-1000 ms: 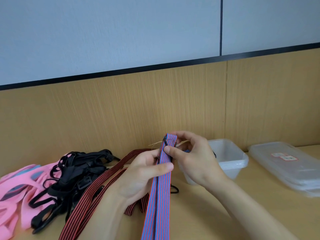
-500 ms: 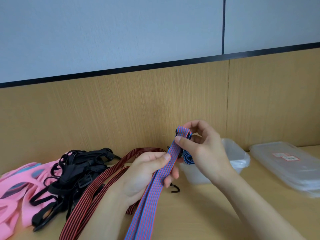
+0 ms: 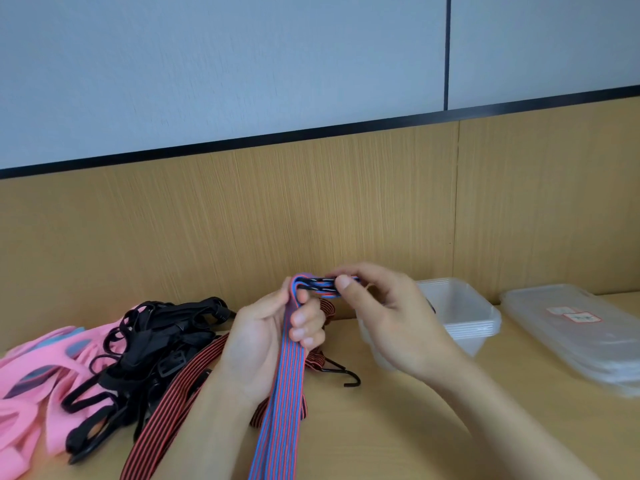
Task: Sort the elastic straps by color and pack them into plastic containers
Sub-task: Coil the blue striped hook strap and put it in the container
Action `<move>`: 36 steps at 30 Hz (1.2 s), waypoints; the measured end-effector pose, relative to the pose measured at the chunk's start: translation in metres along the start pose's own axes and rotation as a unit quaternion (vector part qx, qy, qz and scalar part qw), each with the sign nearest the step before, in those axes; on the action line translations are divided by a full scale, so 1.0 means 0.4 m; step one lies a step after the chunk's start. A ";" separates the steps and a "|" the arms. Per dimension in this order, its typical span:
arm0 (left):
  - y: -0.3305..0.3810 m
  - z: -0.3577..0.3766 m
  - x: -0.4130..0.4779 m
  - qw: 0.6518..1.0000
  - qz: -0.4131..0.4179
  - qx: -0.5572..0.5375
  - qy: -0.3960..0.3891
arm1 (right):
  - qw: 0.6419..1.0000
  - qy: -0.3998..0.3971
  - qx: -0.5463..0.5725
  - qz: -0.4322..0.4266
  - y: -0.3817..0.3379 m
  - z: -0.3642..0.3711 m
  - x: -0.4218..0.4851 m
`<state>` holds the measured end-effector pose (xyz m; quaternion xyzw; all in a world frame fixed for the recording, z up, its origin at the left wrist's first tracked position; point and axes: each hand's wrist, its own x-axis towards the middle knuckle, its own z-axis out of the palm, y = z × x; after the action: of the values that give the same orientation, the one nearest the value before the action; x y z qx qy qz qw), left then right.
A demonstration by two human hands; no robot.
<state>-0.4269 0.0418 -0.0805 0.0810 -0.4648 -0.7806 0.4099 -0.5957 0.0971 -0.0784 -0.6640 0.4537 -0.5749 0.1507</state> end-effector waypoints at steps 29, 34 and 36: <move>-0.039 -0.003 0.022 0.929 0.168 0.284 0.165 | 0.968 0.102 -0.219 -0.066 0.003 0.027 -0.020; -0.030 0.006 0.020 0.953 0.118 0.224 0.167 | 0.955 0.119 -0.253 -0.099 -0.006 0.037 -0.028; -0.034 0.015 0.021 0.961 0.104 0.208 0.148 | 0.950 0.130 -0.264 -0.108 -0.008 0.041 -0.030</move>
<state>-0.4431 0.0428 -0.0858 0.2304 -0.5569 -0.5990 0.5273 -0.5786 0.1029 -0.0884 -0.6443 0.5307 -0.5290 -0.1529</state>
